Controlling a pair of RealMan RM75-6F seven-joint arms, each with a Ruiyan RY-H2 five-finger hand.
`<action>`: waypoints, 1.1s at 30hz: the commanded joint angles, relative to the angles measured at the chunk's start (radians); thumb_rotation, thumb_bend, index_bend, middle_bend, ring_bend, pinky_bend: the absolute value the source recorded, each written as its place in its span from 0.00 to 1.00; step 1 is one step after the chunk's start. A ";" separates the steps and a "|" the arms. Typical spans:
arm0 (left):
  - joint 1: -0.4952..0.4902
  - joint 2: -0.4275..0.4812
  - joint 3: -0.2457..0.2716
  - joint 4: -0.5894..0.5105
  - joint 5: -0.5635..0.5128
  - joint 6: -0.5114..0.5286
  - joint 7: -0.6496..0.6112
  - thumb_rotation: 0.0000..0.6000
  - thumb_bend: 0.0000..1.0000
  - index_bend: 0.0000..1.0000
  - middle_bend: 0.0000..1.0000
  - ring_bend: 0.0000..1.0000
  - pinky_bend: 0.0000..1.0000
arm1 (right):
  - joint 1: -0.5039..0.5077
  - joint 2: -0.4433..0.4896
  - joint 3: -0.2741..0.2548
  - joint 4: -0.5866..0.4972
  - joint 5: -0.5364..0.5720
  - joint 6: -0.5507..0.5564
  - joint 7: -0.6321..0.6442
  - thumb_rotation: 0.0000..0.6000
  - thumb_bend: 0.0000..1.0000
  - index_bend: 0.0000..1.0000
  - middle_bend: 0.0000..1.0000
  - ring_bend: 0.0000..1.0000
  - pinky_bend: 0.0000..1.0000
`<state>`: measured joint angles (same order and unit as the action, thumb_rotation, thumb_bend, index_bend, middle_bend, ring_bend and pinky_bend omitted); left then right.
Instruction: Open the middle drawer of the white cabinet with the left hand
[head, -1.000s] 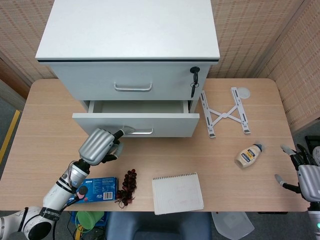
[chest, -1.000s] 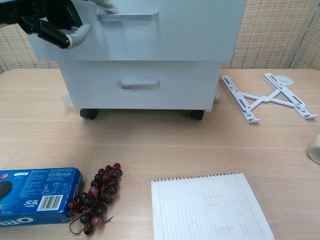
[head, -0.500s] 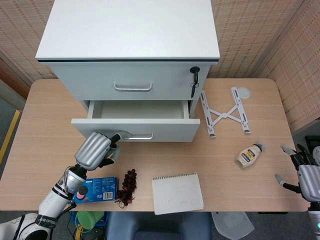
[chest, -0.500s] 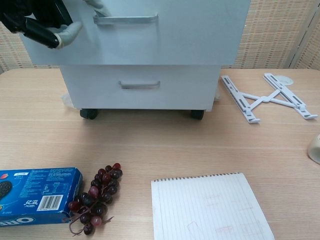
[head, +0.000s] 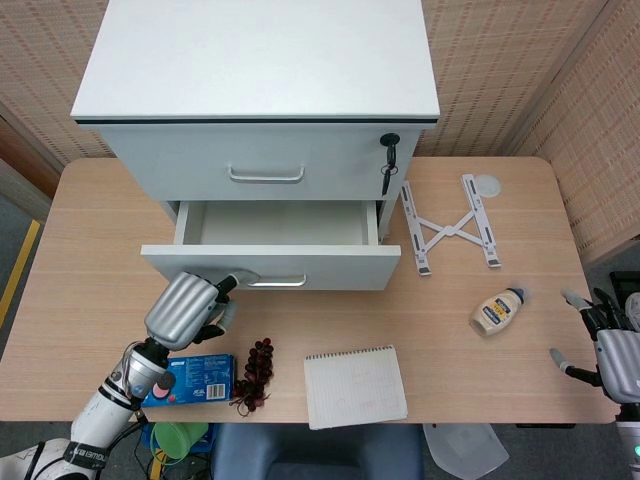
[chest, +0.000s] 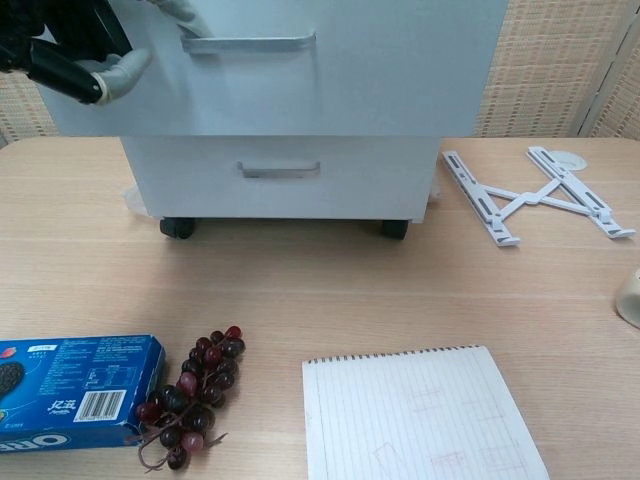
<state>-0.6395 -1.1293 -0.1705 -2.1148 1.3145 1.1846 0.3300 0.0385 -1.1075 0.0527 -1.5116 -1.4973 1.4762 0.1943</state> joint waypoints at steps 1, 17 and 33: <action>0.006 0.004 0.004 -0.007 0.007 0.004 0.000 1.00 0.63 0.28 0.92 1.00 1.00 | 0.000 0.000 0.000 0.000 0.000 0.000 0.000 1.00 0.20 0.12 0.23 0.08 0.17; 0.030 0.043 0.032 -0.062 0.033 -0.010 0.004 1.00 0.63 0.28 0.92 1.00 1.00 | -0.002 -0.003 -0.001 0.004 0.001 0.000 0.003 1.00 0.20 0.12 0.23 0.08 0.17; 0.066 0.069 0.064 -0.098 0.098 0.000 0.001 1.00 0.63 0.28 0.92 1.00 1.00 | -0.003 -0.003 -0.001 0.006 0.002 0.001 0.003 1.00 0.19 0.12 0.23 0.08 0.17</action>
<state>-0.5760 -1.0621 -0.1086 -2.2103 1.4103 1.1831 0.3306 0.0357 -1.1107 0.0517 -1.5055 -1.4955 1.4771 0.1975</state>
